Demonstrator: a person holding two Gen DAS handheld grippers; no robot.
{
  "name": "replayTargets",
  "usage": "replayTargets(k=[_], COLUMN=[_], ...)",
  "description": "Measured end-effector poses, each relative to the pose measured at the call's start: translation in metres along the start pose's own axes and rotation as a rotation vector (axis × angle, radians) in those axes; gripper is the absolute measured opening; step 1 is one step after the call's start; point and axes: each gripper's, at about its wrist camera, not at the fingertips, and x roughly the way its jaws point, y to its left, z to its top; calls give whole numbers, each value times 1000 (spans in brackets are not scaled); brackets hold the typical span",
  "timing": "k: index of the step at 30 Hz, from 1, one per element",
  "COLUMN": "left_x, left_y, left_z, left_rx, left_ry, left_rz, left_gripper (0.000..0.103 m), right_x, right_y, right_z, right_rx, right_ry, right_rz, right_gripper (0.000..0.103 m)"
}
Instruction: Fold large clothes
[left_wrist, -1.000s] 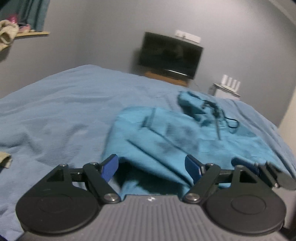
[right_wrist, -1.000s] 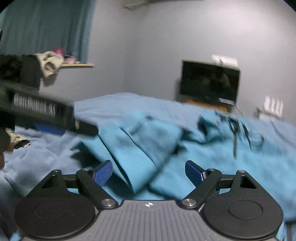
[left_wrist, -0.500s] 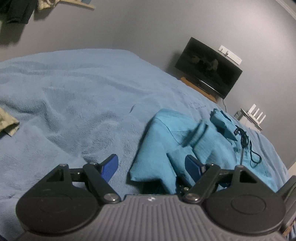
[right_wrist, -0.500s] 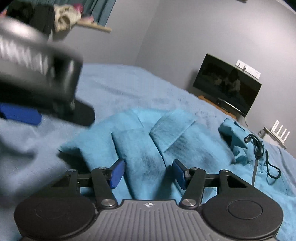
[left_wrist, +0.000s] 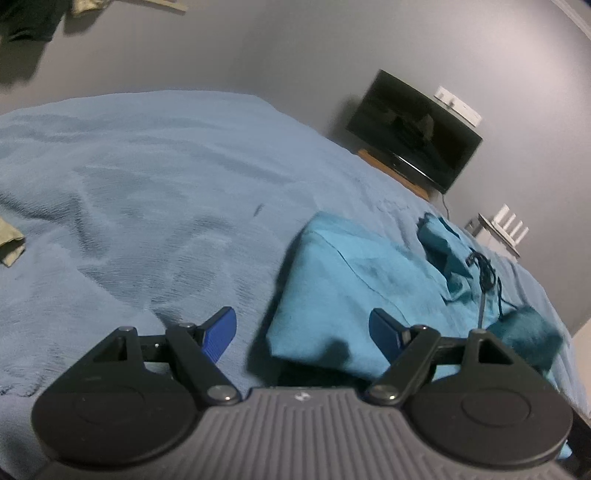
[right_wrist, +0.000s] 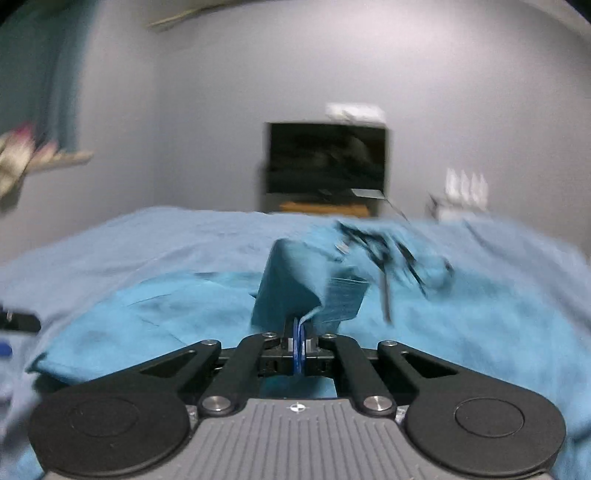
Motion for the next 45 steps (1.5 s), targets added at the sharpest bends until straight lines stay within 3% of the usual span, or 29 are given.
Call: replayTargets(k=[3,4,6,8,14,17,19,20,21,22,28,34,38,43,45], left_x=[1,1,2,3,6,9,11,11,12,12,12,15,18,22,25], left_y=[-10,-13,-17,-20,-23,-21,-22,-22,-22,-23,-27,-28,-31,-36,-37], left_z=[-3,-4,-5,-7,-8,-7,-8,-8,-9,-9,-11,-13,-15,-19,-20], left_rx=[52,65,84,99,124,117,124,130,136,144,177,194,215,250,262], left_ry=[2,0,1,3,11,20,29,32,35,37,33,45,56,74,84], left_rz=[-3,-3,-10,-22,-28,-27,-26,-26,-27,-28,-33,-31,-26,-24,-23], left_gripper=[78,78,78,78,78,78,78,78,78,78,78,78,78,78,78], right_x=[2,3,-3,-8,-3,1,8,9,11,12,-7,-24,-23,-3,6], right_y=[-35,-46,-59,-67,-74,-91,-106,-113,-117,-120,-121,-156,-194,-229,-234], right_z=[-20,-29,-45,-59,-59,-58,-65,-68,-72,-74,-35,16,12,-19,-28], right_rx=[203,286,415,447,461,561,689,756,793,816,644,467,454,463,480], right_ry=[90,113,129,121,116,149,174,193,208,214,64,-37,-11,124,159], right_rz=[74,117,177,196,193,113,123,133,135,138,81,-4,-128,-254,-271], right_gripper=[16,24,69,75,79,78,62,41,12,8,7,7,7,7,16])
